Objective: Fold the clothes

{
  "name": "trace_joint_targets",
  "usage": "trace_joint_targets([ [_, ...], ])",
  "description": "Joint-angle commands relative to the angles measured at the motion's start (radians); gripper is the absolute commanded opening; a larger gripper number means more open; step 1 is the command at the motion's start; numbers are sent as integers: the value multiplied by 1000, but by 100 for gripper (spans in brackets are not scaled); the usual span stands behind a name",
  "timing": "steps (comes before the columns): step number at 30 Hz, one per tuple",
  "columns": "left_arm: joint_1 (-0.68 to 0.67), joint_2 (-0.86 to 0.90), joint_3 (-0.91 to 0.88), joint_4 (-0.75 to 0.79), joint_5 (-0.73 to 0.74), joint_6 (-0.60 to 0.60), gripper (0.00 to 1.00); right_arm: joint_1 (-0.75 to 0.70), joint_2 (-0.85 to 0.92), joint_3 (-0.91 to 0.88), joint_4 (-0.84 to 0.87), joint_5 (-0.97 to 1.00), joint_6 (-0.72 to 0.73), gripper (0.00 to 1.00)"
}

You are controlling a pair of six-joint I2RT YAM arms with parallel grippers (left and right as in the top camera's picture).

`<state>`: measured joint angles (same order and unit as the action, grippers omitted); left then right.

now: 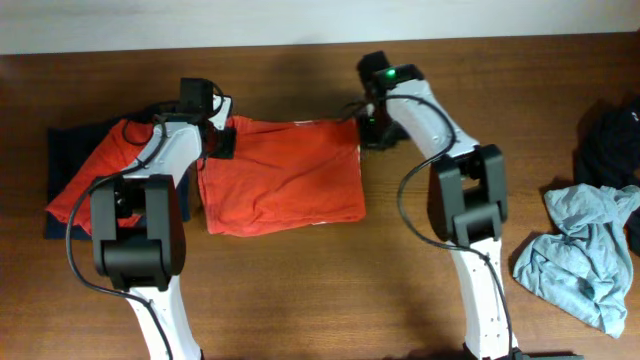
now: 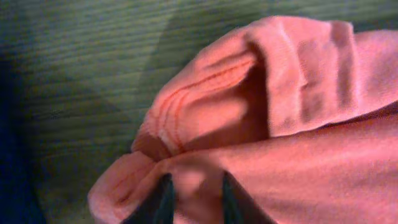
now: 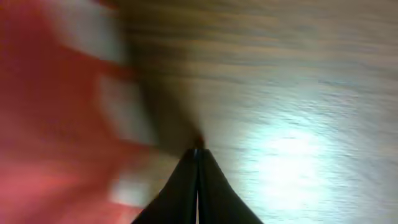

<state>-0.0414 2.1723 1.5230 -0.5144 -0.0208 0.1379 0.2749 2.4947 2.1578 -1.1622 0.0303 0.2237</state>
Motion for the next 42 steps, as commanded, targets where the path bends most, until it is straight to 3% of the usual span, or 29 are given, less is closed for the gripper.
trace_joint_targets([
  [1,26,42,90,-92,-52,6,43,-53,-21,21,-43,-36,-65,5],
  [4,22,-2,182,-190,-20,5,53,-54,-82,21,-51,-87,-77,6],
  [12,20,-212,377,-479,-21,-16,54,-51,-228,21,-105,-181,-136,9],
  [19,20,-414,383,-650,-28,-32,57,-51,-372,21,-182,-200,-171,11],
  [26,20,-460,361,-821,-11,-90,57,2,-496,20,-287,-210,-194,15],
  [31,20,-460,158,-776,71,-93,56,83,-492,-35,-287,-199,-175,21],
  [35,5,-460,-79,-580,190,-93,56,138,-489,-222,-128,-193,-126,22],
  [40,-39,-454,-320,-330,181,-93,50,150,-489,-499,160,-244,-16,5],
  [42,-44,-449,-383,-274,178,-93,47,150,-489,-585,270,-290,13,4],
])
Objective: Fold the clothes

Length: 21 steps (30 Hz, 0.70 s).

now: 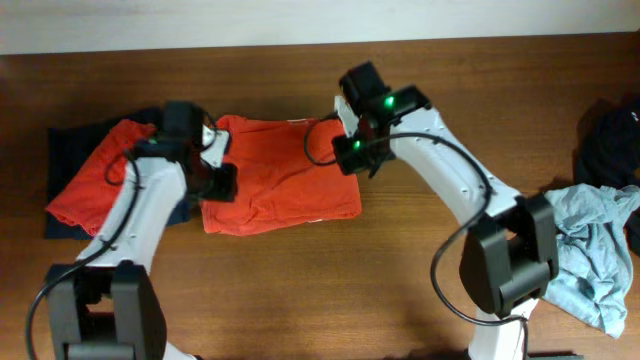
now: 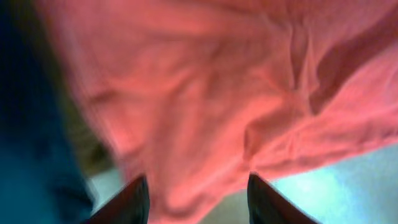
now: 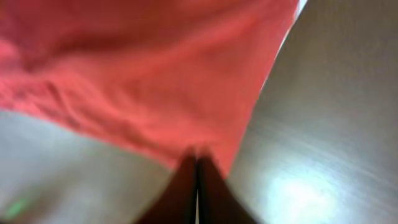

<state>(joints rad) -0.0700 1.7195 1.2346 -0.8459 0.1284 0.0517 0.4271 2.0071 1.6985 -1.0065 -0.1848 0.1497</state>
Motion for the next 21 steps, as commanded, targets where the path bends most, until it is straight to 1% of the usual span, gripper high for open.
trace_joint_targets([
  [1,-15,6,-126,83,29,-14,46,-2,-2,-161,162,-100,97,4],
  [3,-15,9,-173,116,28,-18,43,-2,-2,-227,254,-160,96,4],
  [5,-15,9,-213,150,10,-35,43,-2,-2,-284,340,-208,97,4],
  [10,-15,9,-253,198,-10,-38,42,-2,5,-362,464,-180,140,4],
  [11,-15,9,-255,200,-27,-39,42,-2,11,-371,469,-142,166,4],
  [14,-15,10,-255,197,-77,-39,43,-3,30,-393,441,-3,304,4],
  [18,-14,10,-256,195,-97,-40,43,-1,59,-409,437,-20,312,4],
  [21,-14,12,-256,195,-134,-41,43,-2,64,-410,397,6,330,4],
])
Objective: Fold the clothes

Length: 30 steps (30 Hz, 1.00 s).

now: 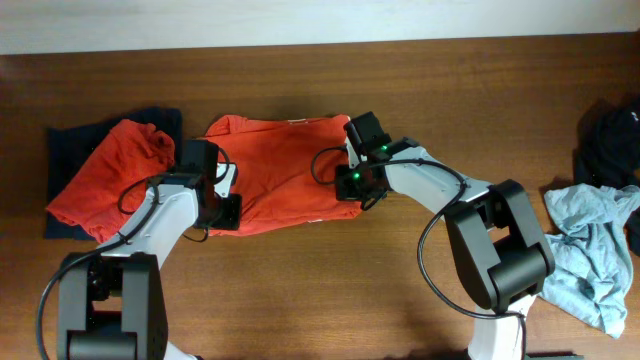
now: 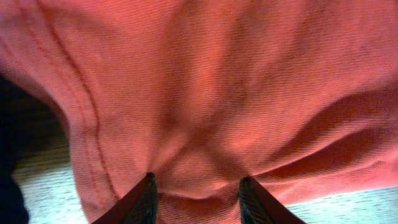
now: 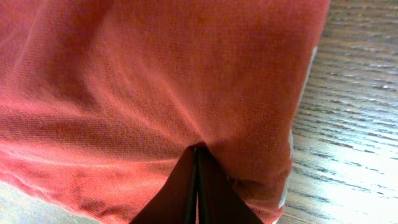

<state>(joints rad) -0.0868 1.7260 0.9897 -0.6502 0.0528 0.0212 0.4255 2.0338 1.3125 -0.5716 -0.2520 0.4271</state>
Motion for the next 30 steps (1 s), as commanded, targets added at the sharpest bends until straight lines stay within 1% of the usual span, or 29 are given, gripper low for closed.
trace_joint_targets([
  [1,3,8,-11,-1,-74,-11,43,-5,38,-24,-64,103,89,4],
  [3,3,10,-11,-4,-98,-27,43,-21,37,-24,-108,134,140,4],
  [7,9,10,-11,-20,-159,-55,43,-68,36,-19,-173,135,175,4],
  [14,26,10,-11,-21,-158,-56,43,-150,21,-3,-259,158,178,4],
  [15,26,10,-11,-21,-158,-56,43,-157,16,-3,-263,158,155,4],
  [19,26,9,-7,-11,-148,-56,43,-164,-13,4,-275,139,-37,6],
  [22,26,5,27,-27,-147,-56,43,-183,-48,7,-296,178,-39,6],
  [25,26,-13,89,-72,-147,-56,44,-236,-98,8,-310,170,-50,6],
  [26,26,-29,135,-105,-147,-55,49,-275,-137,8,-311,132,-100,7],
  [27,26,-39,163,-125,-147,-55,50,-298,-161,8,-311,104,-129,9],
  [29,26,-58,219,-159,-147,-55,53,-352,-217,8,-306,6,-232,16],
  [30,26,-69,248,-174,-147,-55,54,-384,-248,8,-306,-40,-269,22],
])
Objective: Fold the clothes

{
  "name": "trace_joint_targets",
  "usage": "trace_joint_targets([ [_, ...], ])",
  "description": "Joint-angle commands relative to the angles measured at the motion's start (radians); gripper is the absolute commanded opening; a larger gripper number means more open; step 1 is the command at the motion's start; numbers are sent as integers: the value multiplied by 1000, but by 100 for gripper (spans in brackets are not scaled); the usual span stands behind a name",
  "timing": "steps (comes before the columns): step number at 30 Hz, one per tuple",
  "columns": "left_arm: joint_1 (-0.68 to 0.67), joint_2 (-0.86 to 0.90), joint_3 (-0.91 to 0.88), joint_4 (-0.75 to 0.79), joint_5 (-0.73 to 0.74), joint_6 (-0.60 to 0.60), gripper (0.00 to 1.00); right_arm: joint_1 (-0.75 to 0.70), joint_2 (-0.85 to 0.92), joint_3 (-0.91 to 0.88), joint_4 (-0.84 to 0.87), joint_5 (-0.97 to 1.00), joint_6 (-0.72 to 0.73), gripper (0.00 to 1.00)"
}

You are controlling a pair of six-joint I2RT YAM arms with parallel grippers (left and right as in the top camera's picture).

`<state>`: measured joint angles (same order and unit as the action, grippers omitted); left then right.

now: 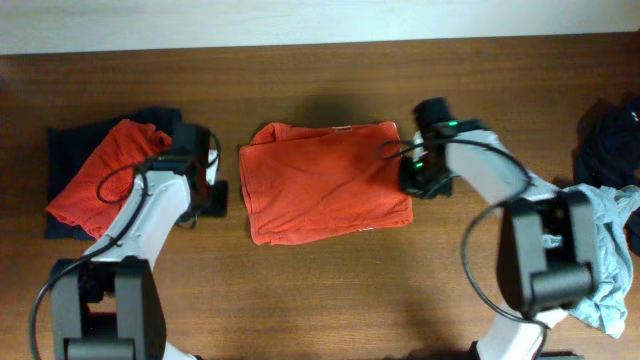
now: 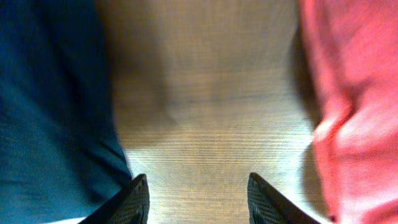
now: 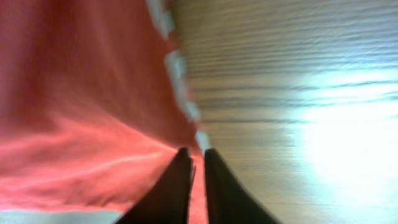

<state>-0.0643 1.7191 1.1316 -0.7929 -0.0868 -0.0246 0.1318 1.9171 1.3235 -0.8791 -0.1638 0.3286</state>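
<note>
A red garment [image 1: 320, 180] lies folded in a rough rectangle at the table's middle. It also shows as red cloth [image 2: 357, 118] on the right of the left wrist view and red cloth [image 3: 81, 118] filling the left of the right wrist view. My left gripper [image 1: 212, 197] is open over bare wood, just left of the garment, with nothing between its fingers [image 2: 140, 199]. My right gripper [image 1: 420, 182] sits at the garment's right edge. Its fingers [image 3: 179, 186] are nearly together, with a thin strip of red cloth between them.
A folded red piece on a dark navy cloth [image 1: 100, 180] lies at the left, and the navy cloth [image 2: 50, 124] shows beside my left fingers. At the right edge lie a crumpled light blue garment [image 1: 585, 255] and a dark garment [image 1: 610, 140].
The red garment now lies further right. My left gripper, then pressed into the cloth, is off it over bare wood. My right gripper moved from the garment's front middle to its right edge.
Both grippers were at the red garment's far corners, with it spread wide. Then they were partway toward me with cloth under them. Then both were at its near edge and the garment was shorter. Now it lies further right as a compact rectangle, the left gripper clear of it.
</note>
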Motion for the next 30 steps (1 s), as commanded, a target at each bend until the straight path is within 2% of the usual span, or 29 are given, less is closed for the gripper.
trace_joint_targets([
  [1,3,-70,130,-40,-8,-10,56,-113,-151,-3,2,-165,-199,29],
  [4,3,-95,191,-60,-7,-9,59,-202,-197,-3,2,-306,-304,53],
  [6,3,-109,216,-62,-7,-10,65,-243,-196,-3,0,-390,-348,61],
  [11,3,-147,274,-61,-7,-10,78,-269,-129,-3,6,-443,-359,62],
  [12,3,-158,288,-61,-4,-10,83,-262,-108,-3,13,-451,-359,62],
  [13,3,-174,304,-61,4,-10,94,-250,-70,-3,30,-473,-359,62],
  [14,3,-183,311,-61,4,-10,96,-245,-48,-3,42,-481,-358,62],
  [23,3,-267,329,-62,3,-10,99,-210,138,-3,179,-623,-358,65],
  [30,3,-272,329,-61,3,-10,99,-128,212,-3,224,-638,-347,66],
])
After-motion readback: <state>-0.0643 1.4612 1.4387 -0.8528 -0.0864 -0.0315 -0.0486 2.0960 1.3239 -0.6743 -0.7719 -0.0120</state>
